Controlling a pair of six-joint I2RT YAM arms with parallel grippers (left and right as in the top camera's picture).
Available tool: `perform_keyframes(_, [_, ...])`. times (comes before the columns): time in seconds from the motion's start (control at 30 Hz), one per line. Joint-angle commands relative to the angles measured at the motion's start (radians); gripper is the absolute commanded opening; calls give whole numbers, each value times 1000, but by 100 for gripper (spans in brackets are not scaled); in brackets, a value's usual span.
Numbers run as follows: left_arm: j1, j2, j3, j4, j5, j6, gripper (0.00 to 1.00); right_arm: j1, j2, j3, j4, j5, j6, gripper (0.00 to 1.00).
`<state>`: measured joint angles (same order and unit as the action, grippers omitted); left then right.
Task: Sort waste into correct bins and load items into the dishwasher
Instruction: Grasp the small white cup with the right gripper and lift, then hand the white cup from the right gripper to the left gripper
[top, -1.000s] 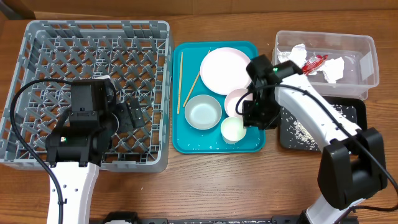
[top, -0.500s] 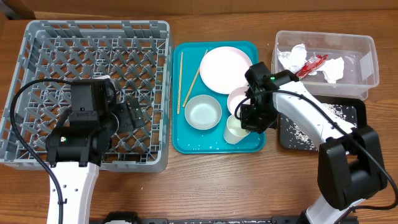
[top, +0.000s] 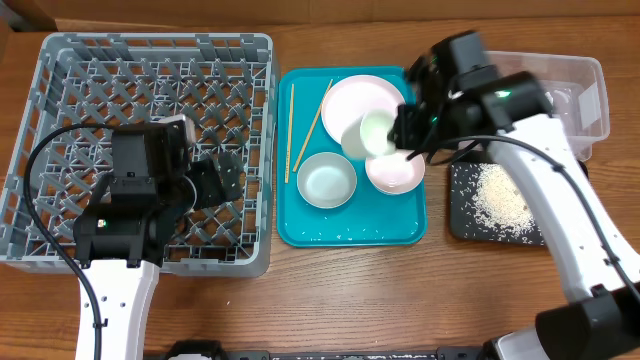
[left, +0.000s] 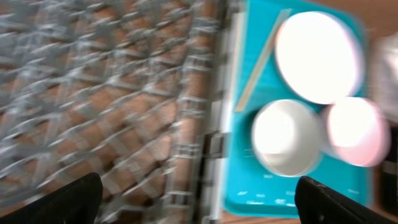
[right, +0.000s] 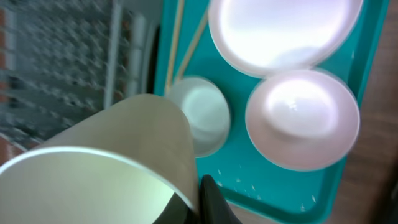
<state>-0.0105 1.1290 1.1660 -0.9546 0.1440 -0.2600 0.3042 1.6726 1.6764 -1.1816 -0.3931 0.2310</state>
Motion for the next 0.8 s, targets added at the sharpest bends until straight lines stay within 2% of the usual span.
perform_keyframes(0.0, [3,35,19,45,249,-10,100,-73,11,9,63,-224,-19,4])
perform_keyframes(0.13, [3,99,19,137,463,-2,100,-128,27,8,160,-463,-19,4])
perform_keyframes(0.23, [3,158,19,252,684,24,100,-141,35,7,213,-591,-19,4])
perform_keyframes(0.43, [3,262,19,534,1051,24,100,-141,37,7,266,-730,-18,4])
perform_keyframes(0.57, [1,290,19,682,1141,-3,100,-141,38,7,288,-806,-18,4])
perform_keyframes(0.77, [-44,293,19,882,1185,-78,100,-140,38,7,295,-889,-18,4])
